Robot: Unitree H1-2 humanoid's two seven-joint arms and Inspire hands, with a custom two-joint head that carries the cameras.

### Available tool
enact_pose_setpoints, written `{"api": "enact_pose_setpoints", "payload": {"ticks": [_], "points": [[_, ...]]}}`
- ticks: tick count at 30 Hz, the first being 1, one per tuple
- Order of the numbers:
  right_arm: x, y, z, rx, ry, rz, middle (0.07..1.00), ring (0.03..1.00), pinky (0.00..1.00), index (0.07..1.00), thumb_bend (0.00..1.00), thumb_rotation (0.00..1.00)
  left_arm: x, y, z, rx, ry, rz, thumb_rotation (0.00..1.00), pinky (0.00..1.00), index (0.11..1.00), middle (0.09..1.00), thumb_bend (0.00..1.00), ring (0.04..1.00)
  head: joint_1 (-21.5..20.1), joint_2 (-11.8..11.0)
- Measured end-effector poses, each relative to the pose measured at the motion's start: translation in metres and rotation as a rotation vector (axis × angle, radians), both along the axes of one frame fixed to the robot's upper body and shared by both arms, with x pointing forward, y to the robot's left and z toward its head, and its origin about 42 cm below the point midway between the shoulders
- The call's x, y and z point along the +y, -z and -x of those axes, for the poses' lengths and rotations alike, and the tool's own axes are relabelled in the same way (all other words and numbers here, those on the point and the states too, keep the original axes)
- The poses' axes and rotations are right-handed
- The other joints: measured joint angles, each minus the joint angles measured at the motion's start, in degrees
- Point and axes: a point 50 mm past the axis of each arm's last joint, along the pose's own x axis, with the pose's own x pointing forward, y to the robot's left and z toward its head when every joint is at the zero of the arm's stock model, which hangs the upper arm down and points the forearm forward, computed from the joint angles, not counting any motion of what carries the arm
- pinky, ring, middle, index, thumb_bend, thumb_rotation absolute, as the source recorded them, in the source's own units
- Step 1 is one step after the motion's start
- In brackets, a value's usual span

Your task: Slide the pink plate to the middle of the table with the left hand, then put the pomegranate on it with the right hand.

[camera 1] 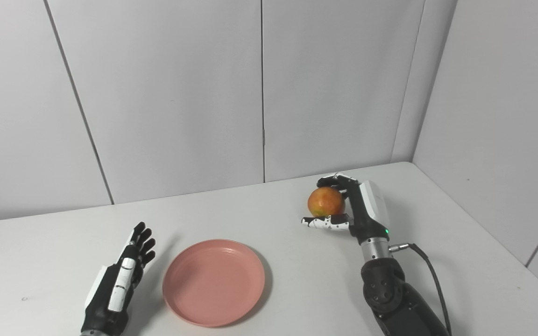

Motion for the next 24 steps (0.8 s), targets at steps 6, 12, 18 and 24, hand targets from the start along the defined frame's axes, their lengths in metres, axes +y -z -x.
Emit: {"api": "enact_pose_setpoints", "payload": {"ticks": [6,12,18,24], "points": [[0.011,-0.014,0.011,-0.053,-0.051,-0.029,0.515,0.455,0.34,0.534,0.5,0.0,-0.012,0.001,0.005,0.023,-0.011,0.007,1.0,0.96,1.0,0.996,0.59,0.98,3.77,0.79],[0.016,-0.029,0.018,-0.081,-0.11,-0.04,0.513,0.455,0.34,0.525,0.5,0.0,-0.028,0.001,0.009,0.031,-0.016,-0.003,1.0,0.96,1.0,0.994,0.57,0.975,8.7,1.58],[0.019,-0.031,0.025,-0.057,-0.179,-0.052,0.517,0.46,0.35,0.505,0.5,0.0,-0.039,0.002,0.011,0.024,-0.018,-0.037,1.0,0.94,0.995,0.994,0.59,0.971,12.48,2.2],[0.03,-0.029,0.029,-0.038,-0.227,-0.074,0.517,0.457,0.36,0.51,0.5,0.0,-0.045,0.001,0.011,0.023,-0.034,-0.038,1.0,0.94,0.992,0.991,0.56,0.97,13.36,2.29]]}}
